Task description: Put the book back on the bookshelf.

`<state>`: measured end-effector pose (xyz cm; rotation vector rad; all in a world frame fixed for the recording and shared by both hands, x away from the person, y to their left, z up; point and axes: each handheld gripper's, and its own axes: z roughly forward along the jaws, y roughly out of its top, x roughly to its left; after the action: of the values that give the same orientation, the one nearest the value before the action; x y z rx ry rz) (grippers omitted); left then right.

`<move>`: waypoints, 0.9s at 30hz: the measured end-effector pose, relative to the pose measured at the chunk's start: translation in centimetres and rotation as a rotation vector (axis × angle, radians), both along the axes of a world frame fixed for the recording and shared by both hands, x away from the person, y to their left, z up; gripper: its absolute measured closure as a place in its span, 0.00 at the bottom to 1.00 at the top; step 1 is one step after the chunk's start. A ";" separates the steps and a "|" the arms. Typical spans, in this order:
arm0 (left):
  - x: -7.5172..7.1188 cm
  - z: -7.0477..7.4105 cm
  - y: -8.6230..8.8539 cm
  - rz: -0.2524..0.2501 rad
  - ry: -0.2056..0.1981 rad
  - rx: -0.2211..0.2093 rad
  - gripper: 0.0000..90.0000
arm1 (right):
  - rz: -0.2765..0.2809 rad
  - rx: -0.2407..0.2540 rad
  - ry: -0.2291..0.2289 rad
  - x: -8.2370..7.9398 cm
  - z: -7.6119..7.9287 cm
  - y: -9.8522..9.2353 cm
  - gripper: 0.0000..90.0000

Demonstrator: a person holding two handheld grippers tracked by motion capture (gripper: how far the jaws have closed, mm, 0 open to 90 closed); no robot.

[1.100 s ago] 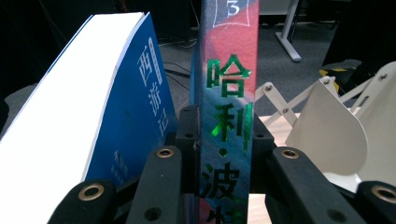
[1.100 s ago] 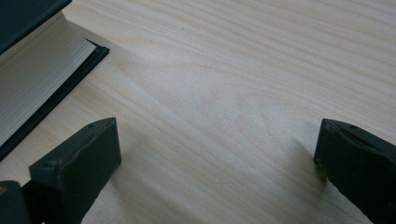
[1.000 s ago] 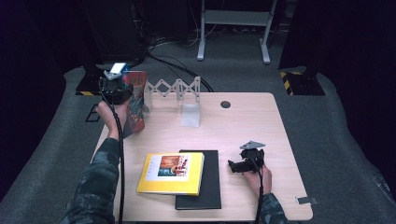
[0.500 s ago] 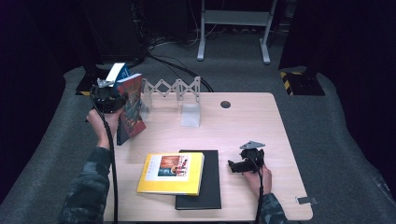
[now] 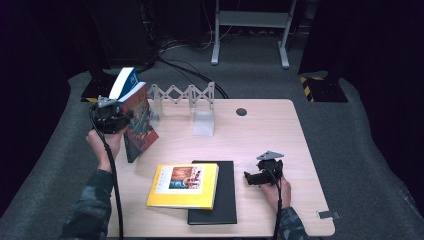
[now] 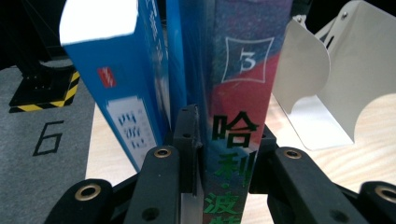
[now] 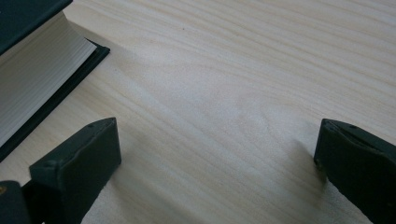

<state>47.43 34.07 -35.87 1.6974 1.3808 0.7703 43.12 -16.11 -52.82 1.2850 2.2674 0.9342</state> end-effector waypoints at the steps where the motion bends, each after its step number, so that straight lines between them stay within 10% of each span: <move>1: -0.2 -0.2 0.1 -0.001 -0.006 -0.003 0.80 | -0.006 0.006 0.004 0.0 0.0 0.1 0.00; 17: -4.1 -1.8 1.0 -0.065 0.021 -0.001 0.78 | -0.010 0.008 0.003 0.0 0.0 0.1 0.00; 27: -4.1 -0.5 0.8 -0.084 0.013 -0.002 0.73 | -0.010 0.009 0.004 0.0 0.0 0.1 0.00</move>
<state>43.33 34.83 -36.33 1.7507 1.3097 0.7115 43.09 -16.00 -52.81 1.3015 2.2602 0.9397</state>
